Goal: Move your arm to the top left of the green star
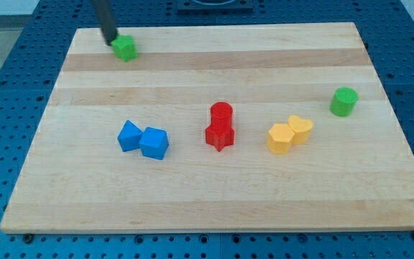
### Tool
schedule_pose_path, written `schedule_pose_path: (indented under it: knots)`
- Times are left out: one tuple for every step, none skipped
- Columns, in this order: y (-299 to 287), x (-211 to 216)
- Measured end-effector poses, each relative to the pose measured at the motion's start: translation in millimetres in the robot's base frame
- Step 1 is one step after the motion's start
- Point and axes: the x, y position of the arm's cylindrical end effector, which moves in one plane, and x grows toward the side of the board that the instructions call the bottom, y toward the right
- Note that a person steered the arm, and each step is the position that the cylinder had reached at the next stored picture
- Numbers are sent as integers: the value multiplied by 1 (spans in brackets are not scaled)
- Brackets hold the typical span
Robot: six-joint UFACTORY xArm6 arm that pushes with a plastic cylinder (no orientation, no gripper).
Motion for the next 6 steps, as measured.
schedule_pose_path:
  knots:
    - [104,31]
    - [211,69]
    - [287,97]
    - [285,91]
    - [248,49]
    - [203,9]
